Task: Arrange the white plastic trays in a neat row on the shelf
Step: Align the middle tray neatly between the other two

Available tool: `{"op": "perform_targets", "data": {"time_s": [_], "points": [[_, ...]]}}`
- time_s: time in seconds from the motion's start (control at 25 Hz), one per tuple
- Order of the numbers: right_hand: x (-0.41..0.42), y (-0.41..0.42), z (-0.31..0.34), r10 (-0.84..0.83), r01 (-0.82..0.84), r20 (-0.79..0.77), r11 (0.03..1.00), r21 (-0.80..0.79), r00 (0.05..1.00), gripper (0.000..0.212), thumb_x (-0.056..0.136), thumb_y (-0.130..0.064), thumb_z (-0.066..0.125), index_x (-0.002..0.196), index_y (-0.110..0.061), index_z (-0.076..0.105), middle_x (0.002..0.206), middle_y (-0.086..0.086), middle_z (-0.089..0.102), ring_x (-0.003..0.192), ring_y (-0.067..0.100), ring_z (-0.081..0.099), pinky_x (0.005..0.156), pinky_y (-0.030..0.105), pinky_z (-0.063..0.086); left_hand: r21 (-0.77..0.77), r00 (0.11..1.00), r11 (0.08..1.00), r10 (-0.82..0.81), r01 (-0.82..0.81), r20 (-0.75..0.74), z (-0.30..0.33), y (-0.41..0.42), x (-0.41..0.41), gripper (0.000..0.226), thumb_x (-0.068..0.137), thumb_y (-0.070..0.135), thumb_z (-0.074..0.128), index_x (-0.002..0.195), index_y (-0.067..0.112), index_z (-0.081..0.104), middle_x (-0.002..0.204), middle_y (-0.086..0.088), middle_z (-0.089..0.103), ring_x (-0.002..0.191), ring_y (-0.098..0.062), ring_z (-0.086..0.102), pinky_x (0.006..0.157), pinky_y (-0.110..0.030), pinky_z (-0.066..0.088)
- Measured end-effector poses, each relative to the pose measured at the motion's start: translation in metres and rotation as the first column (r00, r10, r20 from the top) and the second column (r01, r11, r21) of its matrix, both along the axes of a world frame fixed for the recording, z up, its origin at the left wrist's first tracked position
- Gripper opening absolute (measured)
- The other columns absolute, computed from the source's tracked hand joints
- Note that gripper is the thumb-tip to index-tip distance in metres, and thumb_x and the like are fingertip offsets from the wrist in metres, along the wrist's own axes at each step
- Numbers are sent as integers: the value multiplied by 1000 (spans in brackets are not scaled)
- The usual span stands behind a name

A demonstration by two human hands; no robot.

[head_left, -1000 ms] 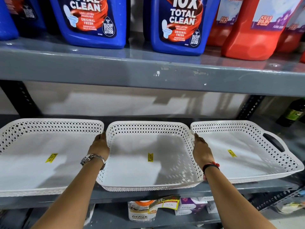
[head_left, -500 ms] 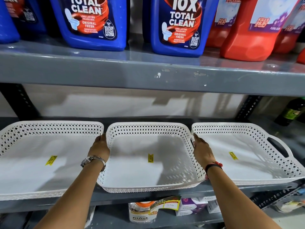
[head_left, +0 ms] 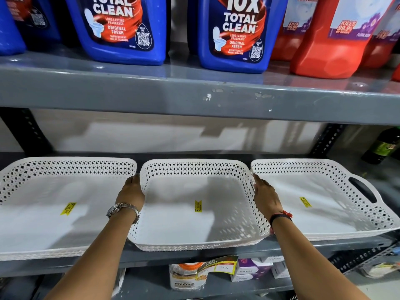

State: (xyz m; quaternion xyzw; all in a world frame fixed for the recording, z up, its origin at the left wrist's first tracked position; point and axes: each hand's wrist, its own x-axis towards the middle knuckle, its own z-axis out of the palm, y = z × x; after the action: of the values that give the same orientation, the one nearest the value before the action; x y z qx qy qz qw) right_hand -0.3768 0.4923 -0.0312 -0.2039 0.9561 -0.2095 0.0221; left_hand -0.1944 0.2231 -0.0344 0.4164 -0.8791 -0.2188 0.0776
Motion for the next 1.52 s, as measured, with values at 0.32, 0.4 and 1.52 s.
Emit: {"op": "perform_targets", "data": {"time_s": [0.32,0.4,1.52], "points": [[-1,-1,-1,0,0,-6,1000,19,1000,54,94,2,32,145,-12,26,130,23,50,110,39,55,86,42,48,29,1000,999,-19,20,-2,0,-2,1,69,90,-5,34,150,17,7,150,-16,31,123,-38,48,96,-40,44],[-1,-1,-1,-4,4,-3,1000,17,1000,52,94,0,31,145,-12,26,131,23,49,111,39,55,86,42,48,27,1000,999,-17,16,11,0,-2,1,66,91,-5,33,150,12,9,152,-16,28,128,-38,44,101,-41,42],[0,-2,-2,-5,5,15,1000,29,1000,55,94,0,30,147,-14,22,135,20,45,117,37,50,91,42,45,6,1000,1000,-5,5,-5,-1,-1,0,60,91,-5,32,148,9,19,143,-22,40,123,-40,48,98,-44,43]]}}
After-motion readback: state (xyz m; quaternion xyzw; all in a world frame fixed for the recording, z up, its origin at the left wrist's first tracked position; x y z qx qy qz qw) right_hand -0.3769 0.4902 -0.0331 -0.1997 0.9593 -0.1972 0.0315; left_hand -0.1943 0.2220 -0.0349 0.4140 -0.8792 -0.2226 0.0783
